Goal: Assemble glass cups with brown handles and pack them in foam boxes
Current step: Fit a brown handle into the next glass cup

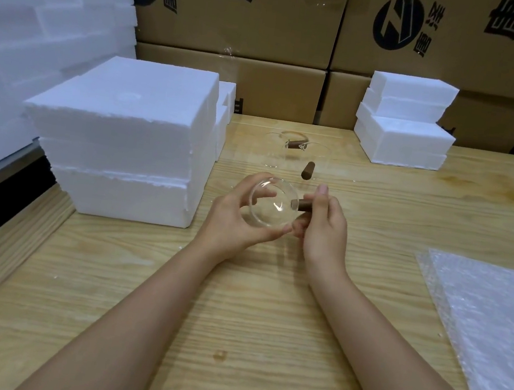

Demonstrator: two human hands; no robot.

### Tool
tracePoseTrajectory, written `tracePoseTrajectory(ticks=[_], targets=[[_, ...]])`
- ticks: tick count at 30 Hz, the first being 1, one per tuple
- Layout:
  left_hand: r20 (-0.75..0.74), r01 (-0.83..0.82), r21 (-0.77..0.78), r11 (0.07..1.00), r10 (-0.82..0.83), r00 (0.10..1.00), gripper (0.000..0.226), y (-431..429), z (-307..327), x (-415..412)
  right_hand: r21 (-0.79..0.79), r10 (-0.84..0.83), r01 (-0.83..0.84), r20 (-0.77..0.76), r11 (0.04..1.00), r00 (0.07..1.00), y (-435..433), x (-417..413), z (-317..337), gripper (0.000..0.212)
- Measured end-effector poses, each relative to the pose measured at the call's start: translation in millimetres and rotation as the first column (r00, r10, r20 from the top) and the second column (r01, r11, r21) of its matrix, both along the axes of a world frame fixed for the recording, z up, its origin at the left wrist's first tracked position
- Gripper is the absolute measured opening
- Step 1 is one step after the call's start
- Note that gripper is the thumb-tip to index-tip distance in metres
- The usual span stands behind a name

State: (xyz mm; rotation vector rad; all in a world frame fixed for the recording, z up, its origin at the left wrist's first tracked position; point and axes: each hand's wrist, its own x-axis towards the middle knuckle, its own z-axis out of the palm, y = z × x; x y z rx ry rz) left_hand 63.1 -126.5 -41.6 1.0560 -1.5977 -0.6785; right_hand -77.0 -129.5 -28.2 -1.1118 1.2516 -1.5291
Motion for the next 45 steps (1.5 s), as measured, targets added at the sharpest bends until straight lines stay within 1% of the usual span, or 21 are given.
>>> tracePoseTrajectory(ticks=[2,5,8,10,12,14,15,16,17,18,21,25,31,33,34,37,38,40,42,43,45], targets=[[0.032,0.015,0.004,1.000,-0.015,0.999,0.073,0.4,1.8,-0.5,0.014,0.006,-0.007,0.042,1.000,0.999,-2.9,-3.8,0.8,0.035],[0.028,0.060,0.056,0.997,-0.061,0.998,0.091,0.1,1.9,-0.1,0.009,0.048,-0.051,0.173,0.999,0.984,-3.6,-4.3,3.0,0.031],[-0.105,0.115,0.210,0.971,-0.095,0.990,0.113,-1.3,0.8,1.3,-0.018,0.047,-0.043,0.254,0.999,0.966,-4.8,-3.2,2.6,0.029],[-0.176,0.191,0.307,0.932,-0.142,0.974,0.113,-2.3,2.5,3.7,-0.044,0.042,-0.031,0.269,0.999,0.962,-6.4,-4.5,2.2,0.027],[-0.388,0.381,0.377,0.844,-0.230,0.893,0.096,-2.1,6.6,6.5,-0.070,0.034,-0.015,0.271,0.997,0.962,-8.7,-6.9,1.5,0.025],[-0.619,0.577,0.388,0.718,-0.260,0.741,0.073,-0.7,11.6,8.6,-0.100,0.029,-0.002,0.267,0.995,0.963,-11.2,-9.7,0.2,0.025],[-0.696,0.634,0.384,0.671,-0.241,0.677,0.070,-0.2,13.2,9.2,-0.115,0.030,0.000,0.262,0.993,0.965,-12.3,-10.5,-0.2,0.025],[-0.743,0.663,0.376,0.648,-0.216,0.633,0.075,-0.2,14.0,8.9,-0.127,0.034,-0.001,0.254,0.992,0.967,-13.0,-11.1,-0.7,0.024],[-0.755,0.664,0.375,0.647,-0.202,0.624,0.085,-0.1,14.8,7.7,-0.135,0.039,-0.006,0.246,0.991,0.968,-13.7,-11.5,-1.5,0.024],[-0.740,0.647,0.389,0.656,-0.196,0.644,0.094,-0.1,15.4,5.7,-0.143,0.044,-0.010,0.240,0.990,0.970,-14.3,-11.5,-2.5,0.024],[-0.677,0.587,0.420,0.692,-0.191,0.711,0.104,-0.5,14.5,0.4,-0.166,0.050,-0.017,0.196,0.986,0.979,-13.7,-9.6,-4.8,0.025],[-0.696,0.584,0.369,0.723,-0.201,0.689,0.105,0.0,13.2,1.6,-0.175,0.052,-0.023,0.163,0.984,0.985,-11.9,-7.1,-5.9,0.025],[-0.708,0.602,0.335,0.725,-0.228,0.668,0.102,0.2,14.1,4.4,-0.191,0.060,-0.028,0.162,0.981,0.985,-9.3,-3.4,-4.7,0.020],[-0.719,0.605,0.330,0.725,-0.222,0.659,0.102,0.1,14.2,4.4,-0.165,0.056,-0.019,0.220,0.986,0.974,-7.2,-1.7,-3.3,0.008],[-0.724,0.607,0.325,0.725,-0.223,0.653,0.102,0.0,14.1,4.5,-0.138,0.041,-0.006,0.252,0.990,0.967,-5.4,-0.2,-3.2,0.008],[-0.745,0.616,0.314,0.723,-0.215,0.632,0.095,-1.6,11.6,5.7,-0.074,0.014,0.005,0.262,0.997,0.965,2.0,7.0,-6.3,0.055],[-0.754,0.615,0.311,0.724,-0.207,0.624,0.087,-2.6,10.7,6.3,-0.074,0.033,-0.014,0.255,0.997,0.966,5.2,10.6,-7.3,0.061],[-0.754,0.618,0.305,0.724,-0.213,0.622,0.065,-4.0,8.9,7.1,-0.092,0.081,-0.065,0.182,0.994,0.980,10.9,18.5,-10.4,0.052],[-0.743,0.639,0.295,0.710,-0.250,0.621,0.049,-4.5,8.1,6.9,-0.086,0.081,-0.073,0.094,0.994,0.992,14.1,23.8,-11.8,0.043],[-0.744,0.646,0.297,0.703,-0.254,0.618,0.049,-4.8,7.4,6.6,-0.082,0.077,-0.070,0.090,0.994,0.993,14.2,24.4,-12.1,0.043],[-0.763,0.641,0.314,0.700,-0.216,0.609,0.058,-5.0,6.5,5.2,-0.092,0.071,-0.062,0.100,0.994,0.993,14.7,24.7,-11.7,0.042]])
